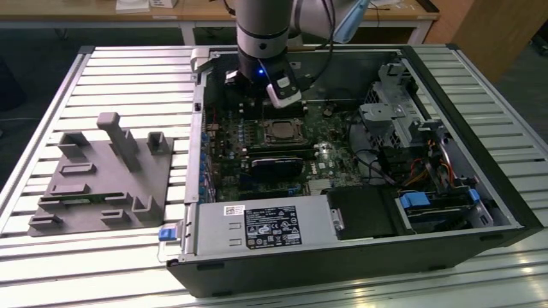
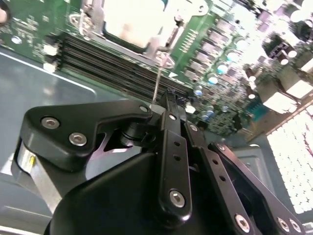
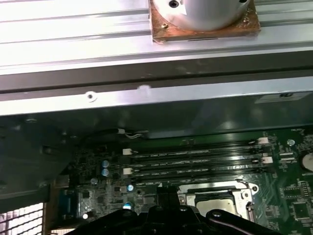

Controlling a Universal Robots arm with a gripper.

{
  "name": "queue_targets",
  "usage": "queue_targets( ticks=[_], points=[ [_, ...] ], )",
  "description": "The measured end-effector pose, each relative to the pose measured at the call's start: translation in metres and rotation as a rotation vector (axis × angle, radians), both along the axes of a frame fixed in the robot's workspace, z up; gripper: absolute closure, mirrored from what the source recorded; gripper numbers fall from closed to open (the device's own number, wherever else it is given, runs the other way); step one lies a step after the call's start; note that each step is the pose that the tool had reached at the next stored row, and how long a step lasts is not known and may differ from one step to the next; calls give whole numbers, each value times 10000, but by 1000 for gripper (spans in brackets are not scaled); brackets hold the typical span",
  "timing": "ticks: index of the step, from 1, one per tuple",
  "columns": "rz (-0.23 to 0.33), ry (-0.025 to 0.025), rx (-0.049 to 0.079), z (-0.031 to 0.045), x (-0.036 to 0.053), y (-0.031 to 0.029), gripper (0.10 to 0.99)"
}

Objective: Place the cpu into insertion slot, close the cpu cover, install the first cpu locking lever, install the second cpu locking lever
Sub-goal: 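Install the first cpu locking lever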

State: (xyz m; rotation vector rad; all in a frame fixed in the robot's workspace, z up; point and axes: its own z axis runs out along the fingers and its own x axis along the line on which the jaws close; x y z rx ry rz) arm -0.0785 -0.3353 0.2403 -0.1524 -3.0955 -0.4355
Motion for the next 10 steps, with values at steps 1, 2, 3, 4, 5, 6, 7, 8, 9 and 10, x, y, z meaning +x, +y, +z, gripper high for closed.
queue_targets(
  ticks=[1, 2, 3, 4, 5, 6, 7, 8, 9, 10],
  points=[
    [0, 1, 0, -1, 28, 0, 980],
    [0, 1, -1, -1, 56, 0, 980],
    [0, 1, -1, -1, 84, 0, 980],
    [0, 2, 0, -2, 112, 0, 980],
    [0, 2, 0, -2, 139, 0, 980],
    [-1, 2, 0, -3, 167, 0, 980],
    [0, 3, 0, -3, 195, 0, 980],
    [1, 3, 0, -3, 223, 0, 980],
    [0, 4, 0, -3, 253, 0, 980],
    [-1, 4, -1, -4, 280, 0, 980]
  ],
)
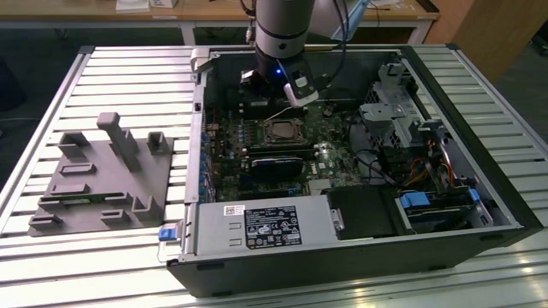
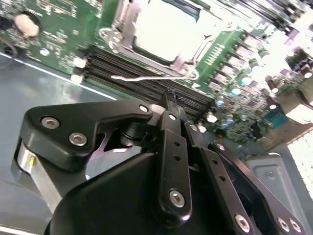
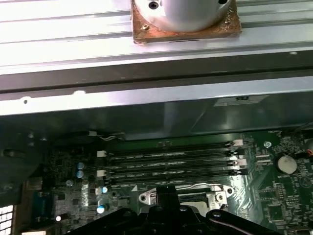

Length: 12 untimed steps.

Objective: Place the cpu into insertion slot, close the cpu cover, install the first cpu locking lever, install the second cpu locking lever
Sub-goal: 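Install the first cpu locking lever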

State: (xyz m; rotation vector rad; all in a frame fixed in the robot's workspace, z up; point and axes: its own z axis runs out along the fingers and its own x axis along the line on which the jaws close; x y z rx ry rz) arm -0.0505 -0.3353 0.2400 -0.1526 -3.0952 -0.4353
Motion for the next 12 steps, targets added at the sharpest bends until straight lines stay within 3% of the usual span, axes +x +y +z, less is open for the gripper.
queue_targets(
  ticks=[3, 9, 10, 12],
  points=[
    [1, 0, -1, 0, 61, -1, 980],
    [0, -1, -7, -3, 68, 0, 980],
    [-9, -26, -42, -7, 69, 1, 980],
    [-53, -151, -203, -13, 68, 0, 980]
  ],
)
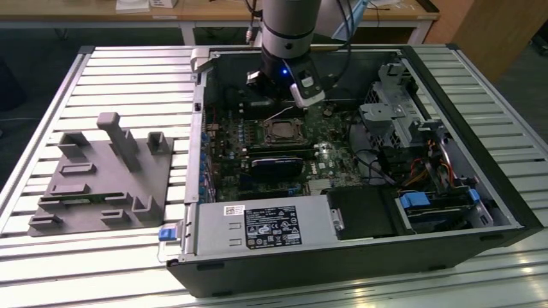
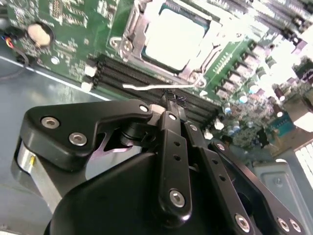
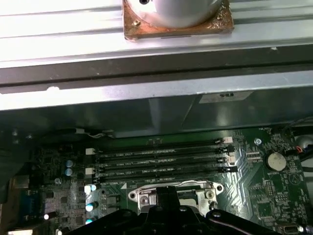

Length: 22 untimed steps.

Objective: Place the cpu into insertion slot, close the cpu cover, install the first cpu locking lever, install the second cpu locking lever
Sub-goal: 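Install the first cpu locking lever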

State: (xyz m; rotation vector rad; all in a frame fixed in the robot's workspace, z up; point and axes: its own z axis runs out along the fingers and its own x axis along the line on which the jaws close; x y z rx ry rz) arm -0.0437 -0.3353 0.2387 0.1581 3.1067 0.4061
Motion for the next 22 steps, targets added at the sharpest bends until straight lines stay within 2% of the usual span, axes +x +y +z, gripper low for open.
queue_targets(
  ticks=[3, 5, 6, 10, 16, 22],
  points=[
    [-75, -200, -211, -12, 0, 0, 980],
    [-133, -286, -306, -24, 0, 0, 980],
    [-152, -309, -362, -29, 1, 0, 980],
    [-233, -356, -595, -49, 5, 11, 980],
    [-321, -375, -902, -70, 17, 52, 980],
    [-382, -373, -948, -89, 33, 128, 980]
  ],
)
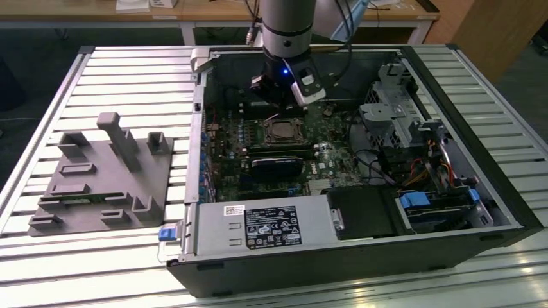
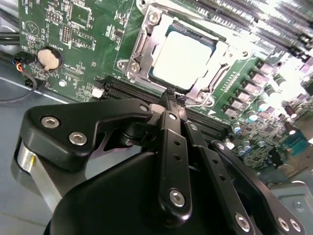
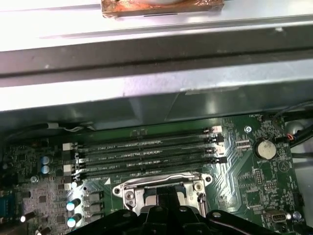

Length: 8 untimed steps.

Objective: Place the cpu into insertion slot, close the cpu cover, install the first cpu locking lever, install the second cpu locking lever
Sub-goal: 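Install the first cpu locking lever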

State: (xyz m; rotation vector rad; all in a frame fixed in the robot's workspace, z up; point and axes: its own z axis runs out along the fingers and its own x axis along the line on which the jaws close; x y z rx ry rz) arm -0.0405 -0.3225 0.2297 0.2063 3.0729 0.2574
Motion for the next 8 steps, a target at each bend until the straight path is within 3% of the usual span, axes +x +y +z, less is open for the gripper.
queue_targets(
  ticks=[8],
  points=[
    [-68, -17, -26, -56, 7, 40, 980]
  ],
)
